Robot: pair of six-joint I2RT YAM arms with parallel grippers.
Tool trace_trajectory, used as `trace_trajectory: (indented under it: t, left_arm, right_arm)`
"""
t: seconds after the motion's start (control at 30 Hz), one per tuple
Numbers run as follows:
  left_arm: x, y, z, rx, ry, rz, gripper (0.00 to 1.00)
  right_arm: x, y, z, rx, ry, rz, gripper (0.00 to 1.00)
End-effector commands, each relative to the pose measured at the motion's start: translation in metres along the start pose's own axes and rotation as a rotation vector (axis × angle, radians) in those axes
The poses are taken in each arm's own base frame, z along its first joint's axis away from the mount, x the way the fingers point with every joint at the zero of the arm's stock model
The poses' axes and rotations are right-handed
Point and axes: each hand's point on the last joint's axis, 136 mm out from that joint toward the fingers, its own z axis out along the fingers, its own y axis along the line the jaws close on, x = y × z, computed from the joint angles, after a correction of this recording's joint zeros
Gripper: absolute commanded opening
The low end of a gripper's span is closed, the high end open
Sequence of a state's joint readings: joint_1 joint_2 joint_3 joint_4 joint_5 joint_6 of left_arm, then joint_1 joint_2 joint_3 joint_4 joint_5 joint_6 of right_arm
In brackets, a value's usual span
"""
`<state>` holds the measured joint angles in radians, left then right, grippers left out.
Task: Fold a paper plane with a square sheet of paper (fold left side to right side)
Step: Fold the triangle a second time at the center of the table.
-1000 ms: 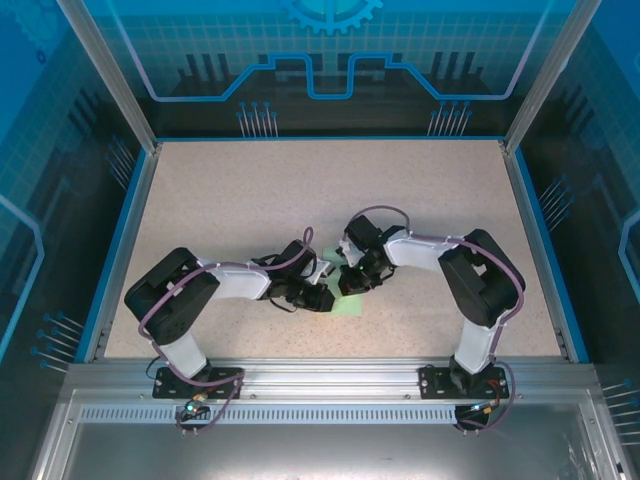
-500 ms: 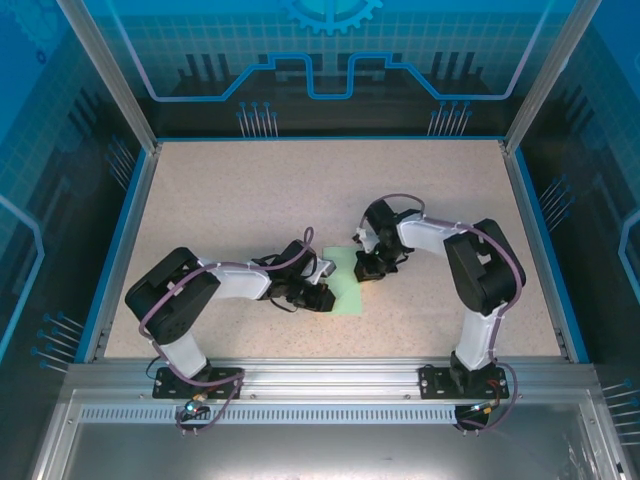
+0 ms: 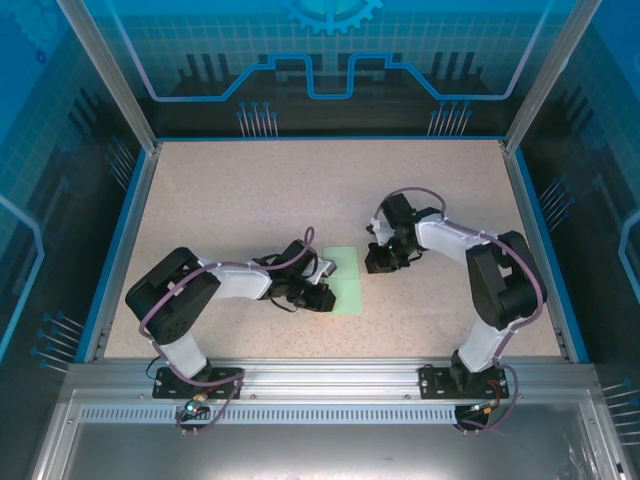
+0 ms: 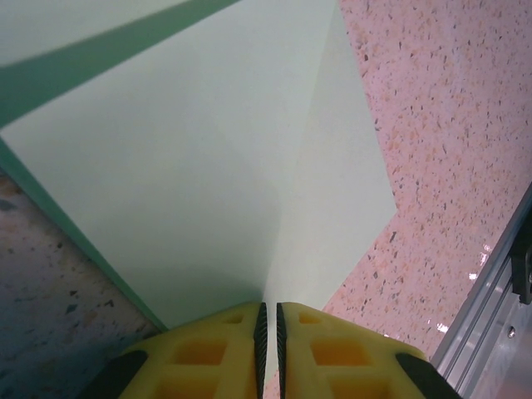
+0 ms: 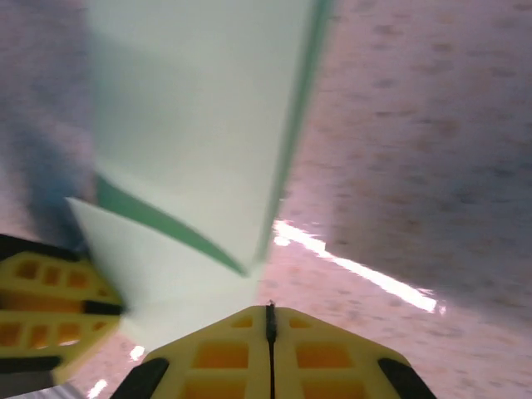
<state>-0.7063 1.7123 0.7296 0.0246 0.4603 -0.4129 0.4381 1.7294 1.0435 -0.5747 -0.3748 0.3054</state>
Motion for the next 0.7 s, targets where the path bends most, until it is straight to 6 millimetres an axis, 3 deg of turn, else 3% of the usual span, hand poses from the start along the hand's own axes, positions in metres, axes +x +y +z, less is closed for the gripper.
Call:
trace_trajectory:
  t: [0.0,0.17,0.37,0.5,0.67]
  left_arm:
    - [0.028,0.021,0.011,-0.091,0.094,-0.025,0.16]
    - [0.02,0.013,0.008,-0.078,0.08,-0.008,0.16]
    - [-0.004,-0.017,-0.005,-0.017,0.037,0.034,0.17]
    - [-0.015,-0.035,-0.009,0.026,0.029,0.064,0.17]
    - [-0.021,-0.033,-0.003,0.014,0.038,0.071,0.17]
  right_arm:
    - [0.011,0.023,0.022,-0.086,0.051,0.009,0.06]
    - [0.015,0.016,0.043,-0.021,0.115,0.018,0.06]
    - [0.024,-0.009,0.049,0.096,0.172,0.051,0.06]
    - [0.028,-0.013,0.05,0.114,0.181,0.055,0.06]
    - [0.03,-0.013,0.05,0.111,0.183,0.056,0.06]
